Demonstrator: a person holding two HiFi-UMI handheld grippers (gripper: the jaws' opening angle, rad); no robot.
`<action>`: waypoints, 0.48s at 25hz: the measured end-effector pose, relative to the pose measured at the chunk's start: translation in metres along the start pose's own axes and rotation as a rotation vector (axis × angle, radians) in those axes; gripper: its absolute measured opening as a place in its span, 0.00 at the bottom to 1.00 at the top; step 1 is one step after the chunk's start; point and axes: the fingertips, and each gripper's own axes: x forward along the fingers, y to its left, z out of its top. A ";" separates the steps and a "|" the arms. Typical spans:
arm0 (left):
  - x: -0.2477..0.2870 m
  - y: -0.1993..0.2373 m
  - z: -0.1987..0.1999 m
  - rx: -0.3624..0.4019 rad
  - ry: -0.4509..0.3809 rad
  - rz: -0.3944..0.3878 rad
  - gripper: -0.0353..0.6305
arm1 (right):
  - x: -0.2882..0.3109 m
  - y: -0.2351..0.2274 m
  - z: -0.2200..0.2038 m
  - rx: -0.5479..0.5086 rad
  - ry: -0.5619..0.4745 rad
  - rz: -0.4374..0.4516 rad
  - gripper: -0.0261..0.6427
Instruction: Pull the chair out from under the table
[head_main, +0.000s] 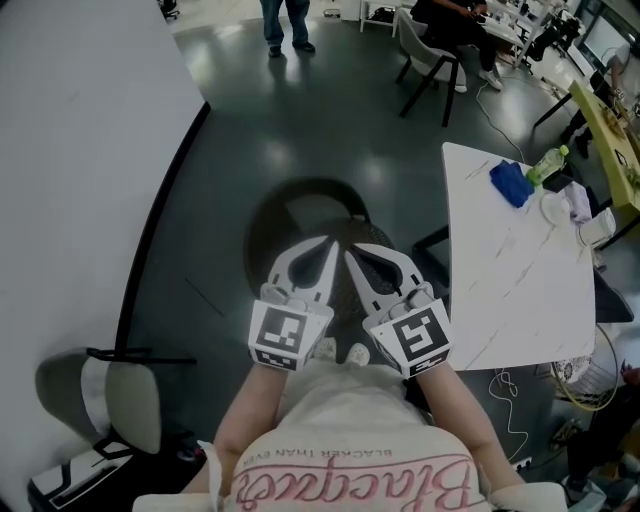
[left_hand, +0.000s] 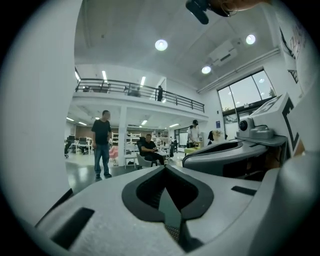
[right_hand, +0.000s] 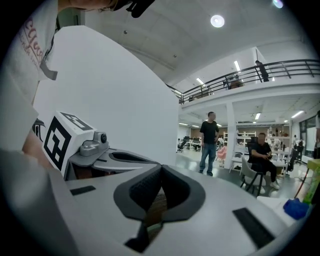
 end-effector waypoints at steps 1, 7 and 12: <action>0.000 -0.003 0.003 0.006 -0.015 -0.005 0.06 | -0.001 0.002 0.001 -0.003 -0.007 -0.002 0.04; -0.002 -0.013 0.009 0.018 -0.053 -0.004 0.06 | -0.007 0.001 -0.007 0.029 -0.014 -0.011 0.04; 0.001 -0.013 0.010 0.019 -0.062 0.007 0.06 | -0.008 -0.007 -0.008 0.042 -0.013 -0.018 0.04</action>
